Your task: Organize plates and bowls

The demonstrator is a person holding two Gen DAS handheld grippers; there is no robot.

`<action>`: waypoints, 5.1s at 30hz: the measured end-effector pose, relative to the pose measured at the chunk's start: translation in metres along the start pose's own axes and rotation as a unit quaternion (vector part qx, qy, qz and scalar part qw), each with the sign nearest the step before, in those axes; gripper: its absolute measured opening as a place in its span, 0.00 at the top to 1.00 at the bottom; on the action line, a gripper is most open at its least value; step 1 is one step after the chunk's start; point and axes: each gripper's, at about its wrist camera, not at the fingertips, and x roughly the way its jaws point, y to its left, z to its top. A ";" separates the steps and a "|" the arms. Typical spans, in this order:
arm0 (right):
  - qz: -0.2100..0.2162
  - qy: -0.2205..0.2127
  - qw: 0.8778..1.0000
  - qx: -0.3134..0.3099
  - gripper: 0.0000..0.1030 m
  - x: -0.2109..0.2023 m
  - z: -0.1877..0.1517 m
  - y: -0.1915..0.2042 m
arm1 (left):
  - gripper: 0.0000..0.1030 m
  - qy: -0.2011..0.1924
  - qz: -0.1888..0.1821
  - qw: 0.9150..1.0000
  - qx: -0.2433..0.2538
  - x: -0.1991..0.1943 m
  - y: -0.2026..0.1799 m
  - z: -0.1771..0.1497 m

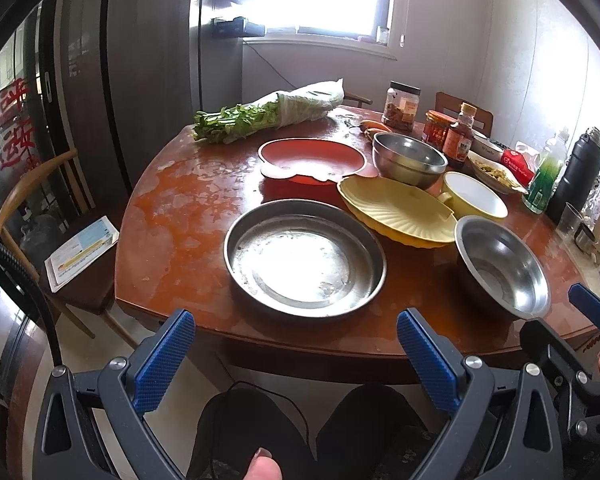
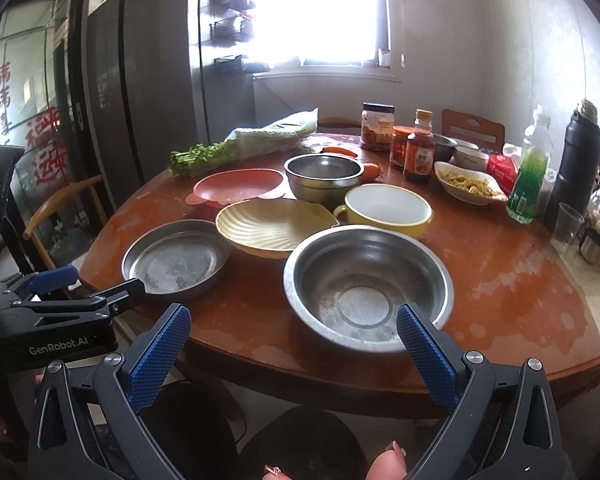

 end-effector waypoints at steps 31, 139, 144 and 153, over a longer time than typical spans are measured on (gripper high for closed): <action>0.001 0.068 0.990 -0.124 0.00 0.079 0.060 0.039 | 0.01 0.040 0.013 0.999 -0.025 0.046 0.054 0.051; 0.090 0.178 0.979 0.034 0.56 0.240 0.130 0.139 | 0.44 0.078 -0.005 0.996 -0.031 0.150 0.167 0.137; 0.093 0.163 0.981 0.045 0.48 0.229 0.134 0.131 | 0.40 0.065 0.012 0.997 -0.040 0.137 0.173 0.141; 0.106 0.134 0.984 0.050 0.41 0.194 0.142 0.117 | 0.38 0.034 0.024 0.998 -0.044 0.098 0.168 0.145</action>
